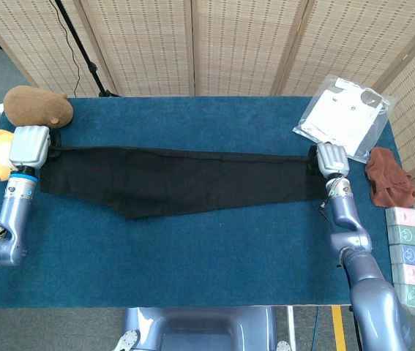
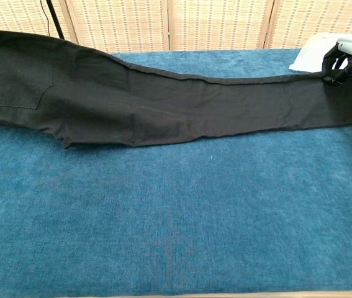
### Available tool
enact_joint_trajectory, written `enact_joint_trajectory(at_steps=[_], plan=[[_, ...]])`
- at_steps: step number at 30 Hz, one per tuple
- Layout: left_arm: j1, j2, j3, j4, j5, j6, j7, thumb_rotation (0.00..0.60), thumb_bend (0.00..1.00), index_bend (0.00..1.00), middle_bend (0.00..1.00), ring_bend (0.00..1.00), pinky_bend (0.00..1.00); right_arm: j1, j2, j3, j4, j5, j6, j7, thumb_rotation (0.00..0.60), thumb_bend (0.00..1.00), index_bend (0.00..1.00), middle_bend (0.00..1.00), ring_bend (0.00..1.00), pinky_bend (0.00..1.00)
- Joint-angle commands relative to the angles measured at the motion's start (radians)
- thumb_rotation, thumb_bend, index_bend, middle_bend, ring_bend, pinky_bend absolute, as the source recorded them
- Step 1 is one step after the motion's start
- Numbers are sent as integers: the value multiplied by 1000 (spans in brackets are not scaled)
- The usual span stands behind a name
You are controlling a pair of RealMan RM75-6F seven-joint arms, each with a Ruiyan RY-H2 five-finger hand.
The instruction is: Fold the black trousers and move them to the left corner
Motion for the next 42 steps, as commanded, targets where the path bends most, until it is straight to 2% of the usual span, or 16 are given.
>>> enact_joint_trajectory(at_steps=[1, 3, 7, 14, 18, 31, 33, 34, 36, 37, 38, 40, 42], plan=[[-4, -7, 0, 13, -4, -7, -2, 600, 350, 687, 636, 566, 638, 2, 3, -1, 1, 2, -25, 12, 600, 141, 75, 37, 16, 248], [-6, -11, 1, 23, -6, -11, -4, 600, 350, 687, 636, 566, 638, 5, 5, 3, 7, 8, -42, 10, 600, 12, 1, 0, 0, 141], [-11, -24, 9, 60, -5, -30, -9, 600, 350, 687, 636, 566, 638, 4, 9, 11, 23, 19, -37, -39, 600, 0, 0, 0, 0, 60], [-39, -69, 29, 165, 22, -67, -52, 600, 350, 687, 636, 564, 638, -29, 47, 16, -45, 26, 37, -72, 600, 0, 0, 0, 0, 50], [-62, -104, 50, 247, 53, -88, -81, 600, 350, 687, 636, 563, 638, -67, 79, 10, -113, 20, 110, -78, 600, 0, 0, 0, 0, 50], [-85, -221, 102, 434, 115, -112, -160, 600, 349, 658, 617, 544, 638, -144, 192, 14, -340, 24, 247, -121, 600, 0, 0, 0, 0, 50], [-86, -245, 107, 469, 118, -129, -169, 600, 346, 614, 571, 517, 638, -153, 210, 18, -377, 32, 257, -139, 600, 0, 0, 0, 0, 50], [-86, -257, 105, 489, 113, -147, -172, 600, 341, 552, 505, 477, 637, -158, 220, 20, -395, 37, 262, -150, 600, 0, 0, 0, 0, 50], [-90, -268, 100, 510, 102, -184, -172, 600, 324, 357, 293, 344, 618, -164, 232, 22, -419, 44, 266, -166, 600, 0, 0, 0, 0, 50], [-93, -269, 97, 515, 96, -214, -176, 600, 311, 203, 150, 229, 582, -168, 238, 24, -432, 50, 266, -175, 600, 0, 0, 0, 0, 50], [-95, -268, 94, 516, 93, -228, -181, 600, 298, 81, 47, 116, 533, -170, 243, 26, -440, 55, 266, -181, 600, 0, 0, 0, 0, 50], [-97, -264, 90, 519, 90, -233, -188, 600, 278, 1, 0, 14, 461, -173, 250, 30, -457, 64, 266, -193, 600, 0, 0, 0, 0, 50], [-97, -263, 86, 519, 89, -226, -193, 600, 263, 0, 0, 0, 422, -176, 255, 31, -467, 70, 266, -201, 600, 0, 0, 0, 0, 50]])
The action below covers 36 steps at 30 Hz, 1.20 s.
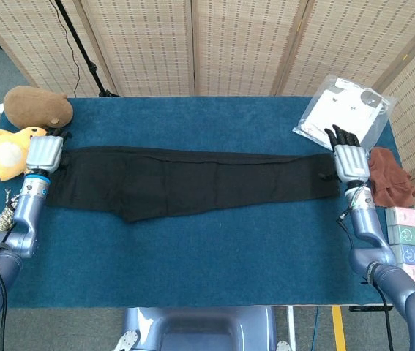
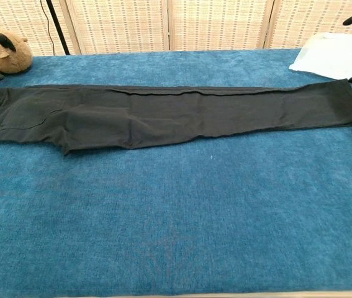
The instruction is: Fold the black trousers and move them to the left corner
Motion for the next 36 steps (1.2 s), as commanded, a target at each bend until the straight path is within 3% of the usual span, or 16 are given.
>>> enact_joint_trajectory(at_steps=[1, 6, 10, 17, 22, 29, 36], plan=[[-2, 1, -9, 4, -7, 12, -16, 600, 255, 0, 0, 0, 409, -7, 8, 4, -17, 11, 1, -12, 600, 0, 0, 0, 0, 50], [11, 24, -2, -34, 14, 59, -81, 600, 236, 0, 0, 0, 402, -14, 16, 4, -34, 18, 5, -19, 600, 0, 0, 0, 0, 50], [53, 84, 70, -127, 100, 127, -194, 600, 233, 0, 0, 0, 372, -29, 29, -2, -58, 15, 23, -19, 600, 0, 0, 0, 0, 50], [128, 185, 167, -263, 205, 234, -327, 600, 90, 0, 0, 0, 149, -66, 72, -29, -128, -15, 70, -17, 600, 0, 0, 0, 0, 40], [220, 246, 223, -364, 254, 363, -342, 600, 62, 0, 0, 0, 48, -141, 116, -83, -215, -72, 179, -23, 600, 0, 0, 0, 0, 19], [294, 260, 242, -403, 262, 448, -311, 600, 62, 0, 0, 0, 43, -229, 147, -121, -302, -96, 291, -53, 600, 0, 0, 0, 0, 11], [318, 209, 232, -325, 235, 423, -295, 600, 65, 0, 0, 0, 43, -313, 167, -134, -407, -91, 389, -69, 600, 0, 0, 0, 0, 11]])
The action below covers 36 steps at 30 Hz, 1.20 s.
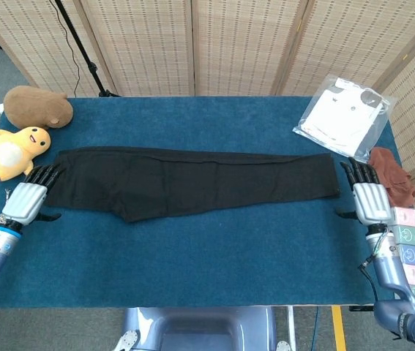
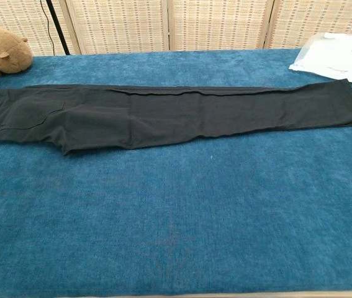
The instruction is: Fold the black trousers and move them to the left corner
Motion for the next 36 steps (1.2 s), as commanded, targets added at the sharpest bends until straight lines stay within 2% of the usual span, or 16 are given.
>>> enact_joint_trajectory(at_steps=[1, 7, 16, 36], plan=[[3, -40, -5, 66, -9, -17, 3, 600, 65, 0, 0, 0, 43, -39, 15, -2, -50, 6, 44, -1, 600, 0, 0, 0, 0, 11], [12, -115, 8, 198, 4, -38, -31, 600, 65, 0, 0, 0, 43, -70, 26, 7, -88, 12, 77, 10, 600, 0, 0, 0, 0, 11], [3, -198, 5, 328, 5, -83, -57, 600, 65, 0, 0, 0, 43, -77, 29, 16, -79, 13, 66, 37, 600, 0, 0, 0, 0, 11], [-26, -279, -22, 444, -10, -139, -37, 600, 91, 0, 0, 0, 48, -86, 38, 33, -98, 4, 73, 53, 600, 0, 0, 0, 0, 11]])
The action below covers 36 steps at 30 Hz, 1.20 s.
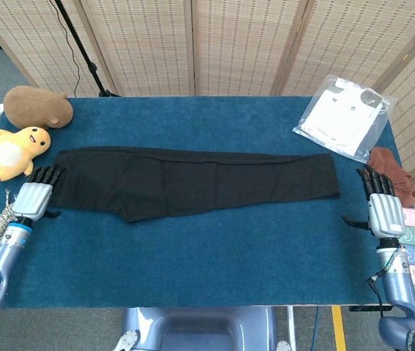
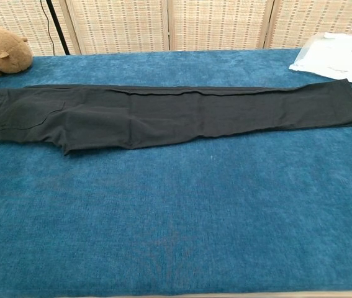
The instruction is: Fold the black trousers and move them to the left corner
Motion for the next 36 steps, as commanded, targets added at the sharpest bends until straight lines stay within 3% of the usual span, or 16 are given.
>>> enact_joint_trajectory(at_steps=[1, 14, 18, 20, 36], plan=[[-1, -6, -6, 10, -5, -9, 0, 600, 94, 0, 0, 0, 54, -1, 1, 2, -5, 1, 0, 0, 600, 0, 0, 0, 0, 11], [-10, -26, -23, 42, -19, -36, 29, 600, 136, 0, 0, 0, 75, -4, 2, 8, -21, -2, 6, -9, 600, 0, 0, 0, 0, 11], [-17, -29, -22, 47, -15, -39, 40, 600, 322, 0, 0, 0, 75, -6, 4, 9, -27, -5, 10, -9, 600, 0, 0, 0, 0, 11], [-20, -31, -21, 46, -14, -41, 42, 600, 369, 0, 0, 0, 74, -7, 6, 10, -29, -5, 12, -10, 600, 0, 0, 0, 0, 11], [-6, -21, 0, 58, 4, -82, 61, 600, 370, 0, 0, 0, 75, -14, 17, 15, -53, -6, 21, -12, 600, 0, 0, 0, 0, 11]])
